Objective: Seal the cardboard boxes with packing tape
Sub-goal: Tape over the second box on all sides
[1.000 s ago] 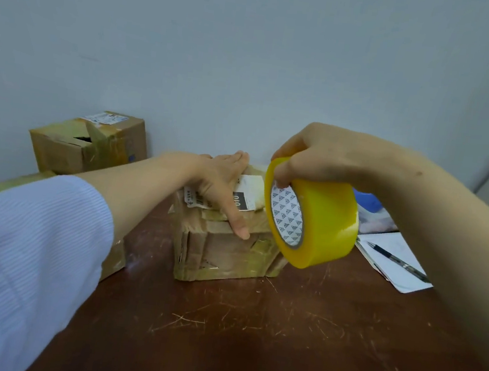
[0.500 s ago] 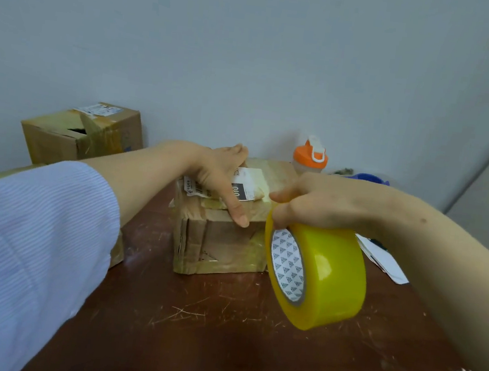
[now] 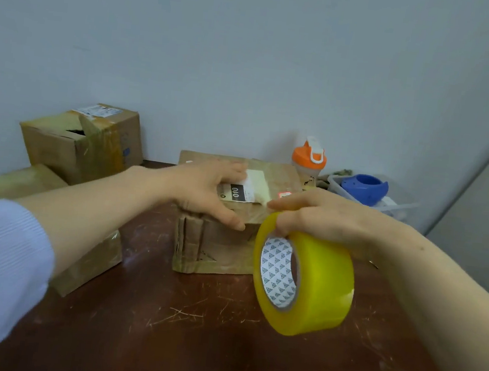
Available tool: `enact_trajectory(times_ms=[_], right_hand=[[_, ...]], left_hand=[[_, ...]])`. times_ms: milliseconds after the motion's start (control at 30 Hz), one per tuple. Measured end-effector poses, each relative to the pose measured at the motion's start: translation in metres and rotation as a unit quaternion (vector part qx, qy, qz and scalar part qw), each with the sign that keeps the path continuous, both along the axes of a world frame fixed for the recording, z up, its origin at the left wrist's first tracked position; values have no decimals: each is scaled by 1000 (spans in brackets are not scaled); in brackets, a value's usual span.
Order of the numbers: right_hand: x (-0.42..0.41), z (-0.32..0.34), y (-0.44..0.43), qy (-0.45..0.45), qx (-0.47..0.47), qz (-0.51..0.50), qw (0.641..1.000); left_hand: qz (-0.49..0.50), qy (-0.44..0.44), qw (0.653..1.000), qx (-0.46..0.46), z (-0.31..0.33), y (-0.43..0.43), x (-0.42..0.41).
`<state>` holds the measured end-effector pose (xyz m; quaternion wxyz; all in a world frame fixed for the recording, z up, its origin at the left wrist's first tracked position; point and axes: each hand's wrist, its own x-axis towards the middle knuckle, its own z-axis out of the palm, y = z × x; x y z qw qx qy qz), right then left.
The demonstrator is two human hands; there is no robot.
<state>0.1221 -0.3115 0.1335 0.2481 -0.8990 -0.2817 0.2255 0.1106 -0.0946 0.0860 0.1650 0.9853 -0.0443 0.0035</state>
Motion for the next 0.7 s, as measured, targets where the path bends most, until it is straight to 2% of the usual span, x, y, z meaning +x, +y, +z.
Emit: enact_trajectory(times_ms=[100,200,433,600,700], right_hand=[[5,3,-7,41,53,-18,998],[8,9,-12,39,75,-32,996],[9,11,-11,25,53,-20,998],[20,35,-24,44,105,-60,992],[13,38,-17,6,64,-45,997]], left_hand=[[-11,-55,998,-22,-4,-6,-14],[-47,-31,998,-12,-1,-10,-16],[-36,-2,999,-12,0,-12,-21],[-81,-23,996,17,-2,-17,-23],[-80,-36,996,7,-3,-17,-24]])
